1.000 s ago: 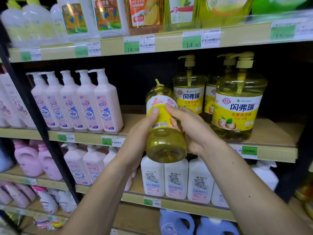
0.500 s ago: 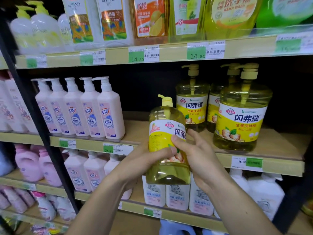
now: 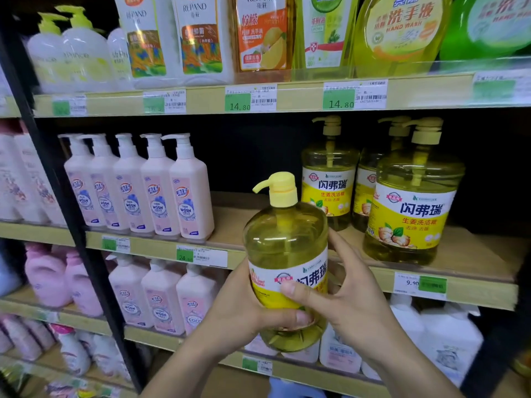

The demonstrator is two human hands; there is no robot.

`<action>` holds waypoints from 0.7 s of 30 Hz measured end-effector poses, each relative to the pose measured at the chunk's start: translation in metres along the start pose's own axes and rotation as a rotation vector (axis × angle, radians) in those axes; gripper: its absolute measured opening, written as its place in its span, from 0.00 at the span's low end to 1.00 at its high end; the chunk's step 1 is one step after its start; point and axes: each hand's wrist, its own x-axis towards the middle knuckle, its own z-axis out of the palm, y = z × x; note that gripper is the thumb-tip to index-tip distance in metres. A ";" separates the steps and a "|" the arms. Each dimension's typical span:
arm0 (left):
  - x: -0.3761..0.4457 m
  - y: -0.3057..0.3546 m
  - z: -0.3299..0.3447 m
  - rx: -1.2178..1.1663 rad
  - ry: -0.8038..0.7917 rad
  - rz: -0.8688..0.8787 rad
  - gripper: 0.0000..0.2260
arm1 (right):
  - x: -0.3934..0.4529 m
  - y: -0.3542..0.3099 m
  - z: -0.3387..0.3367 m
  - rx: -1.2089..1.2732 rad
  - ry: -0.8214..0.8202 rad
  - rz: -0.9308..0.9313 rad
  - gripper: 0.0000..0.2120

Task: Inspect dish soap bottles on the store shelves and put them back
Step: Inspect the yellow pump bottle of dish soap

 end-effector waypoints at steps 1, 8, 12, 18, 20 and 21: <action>-0.001 -0.004 0.000 0.003 0.003 0.004 0.33 | -0.001 0.003 -0.001 -0.013 -0.013 -0.005 0.53; -0.006 -0.025 -0.003 0.117 0.108 0.003 0.36 | -0.009 0.012 -0.004 -0.084 -0.039 -0.071 0.49; -0.007 -0.024 -0.003 0.153 0.129 0.028 0.36 | -0.011 0.013 0.001 -0.141 -0.027 -0.033 0.55; -0.007 -0.029 -0.005 0.166 0.142 0.088 0.38 | -0.013 0.012 0.003 -0.230 -0.016 -0.074 0.57; -0.007 -0.030 -0.007 0.180 0.148 0.101 0.39 | -0.013 0.010 0.003 -0.253 -0.014 -0.085 0.57; -0.007 -0.030 -0.008 0.184 0.145 0.103 0.38 | -0.013 0.010 0.003 -0.254 -0.016 -0.088 0.57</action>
